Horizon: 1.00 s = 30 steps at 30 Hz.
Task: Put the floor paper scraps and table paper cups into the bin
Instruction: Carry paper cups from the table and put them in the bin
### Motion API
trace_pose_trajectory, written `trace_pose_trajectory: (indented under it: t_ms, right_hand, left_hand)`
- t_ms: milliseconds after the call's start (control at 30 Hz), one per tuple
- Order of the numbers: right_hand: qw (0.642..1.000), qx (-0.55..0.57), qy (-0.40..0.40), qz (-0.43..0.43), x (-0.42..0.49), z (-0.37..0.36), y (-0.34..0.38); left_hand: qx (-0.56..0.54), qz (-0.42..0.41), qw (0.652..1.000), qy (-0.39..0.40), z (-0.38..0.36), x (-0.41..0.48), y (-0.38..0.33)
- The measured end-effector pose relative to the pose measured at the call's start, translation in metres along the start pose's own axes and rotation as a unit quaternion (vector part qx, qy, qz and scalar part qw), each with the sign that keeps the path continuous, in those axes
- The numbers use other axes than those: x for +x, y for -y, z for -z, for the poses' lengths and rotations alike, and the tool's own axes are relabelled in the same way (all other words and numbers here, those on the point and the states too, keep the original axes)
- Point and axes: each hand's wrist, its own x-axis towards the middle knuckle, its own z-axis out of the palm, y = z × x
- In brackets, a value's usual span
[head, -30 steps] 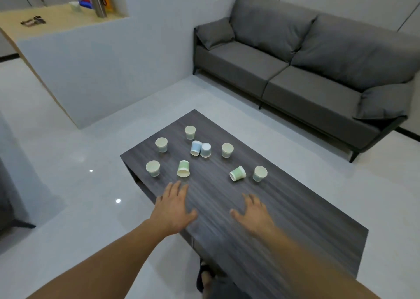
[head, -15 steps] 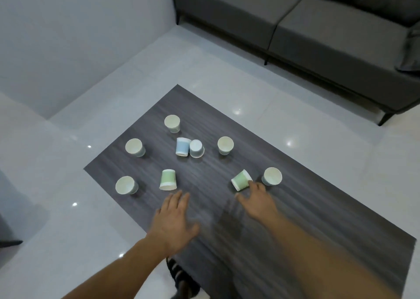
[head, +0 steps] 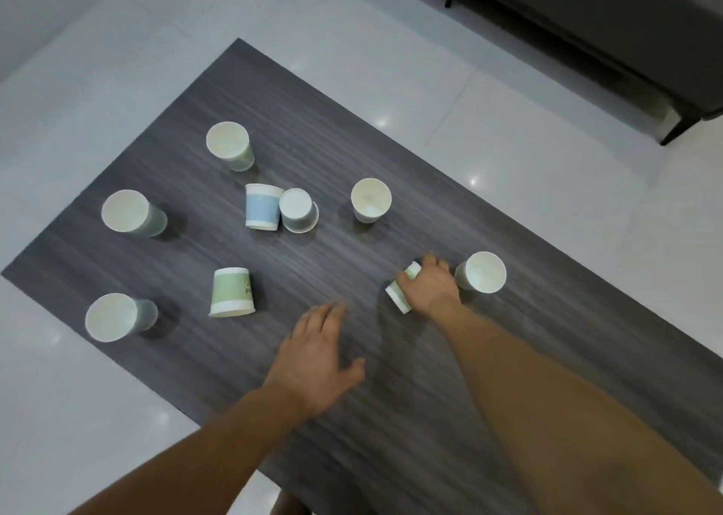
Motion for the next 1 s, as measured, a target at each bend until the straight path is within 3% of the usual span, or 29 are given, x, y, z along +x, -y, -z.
trace_pose_trajectory:
  t_ms: [133,333,467,533,633,667,733,800,1000]
  right_hand:
    - [0.995,0.096,-0.004,0.031,-0.029,-0.007,0.012]
    - [0.958,0.177,0.037,0.224,-0.109,-0.018,0.029]
    - [0.938,0.258,0.104,0.207,-0.12,-0.015,0.019]
    - [0.95,0.215,0.045,0.219,-0.107,-0.003,0.005]
    - [0.956,0.008,-0.187,0.226,-0.062,0.027,-0.022]
    - [0.953,-0.062,-0.219,0.199,-0.047,0.038,-0.032]
    - [0.964,-0.17,-0.17,0.115,-0.023,0.054,-0.05]
    - [0.973,-0.204,-0.093,0.058,-0.006,0.061,-0.065]
    - [0.979,-0.185,-0.025,0.085,-0.026,0.029,-0.058]
  left_hand:
    - [-0.055,0.018,0.998,0.005,0.004,0.006,-0.002]
    - [-0.15,0.005,0.989,0.011,0.025,0.015,-0.007]
    - [-0.146,-0.006,0.989,0.023,0.024,0.016,0.0]
    - [-0.139,0.006,0.99,0.018,0.018,0.014,0.006]
    - [-0.143,0.044,0.988,0.024,0.011,0.01,0.015]
    - [-0.135,0.056,0.989,0.027,0.008,0.008,0.019]
    - [-0.11,0.072,0.991,0.029,0.004,0.001,0.025]
    - [-0.082,0.069,0.994,0.032,0.0,-0.008,0.028]
    - [-0.099,0.091,0.991,-0.002,0.003,-0.037,0.031]
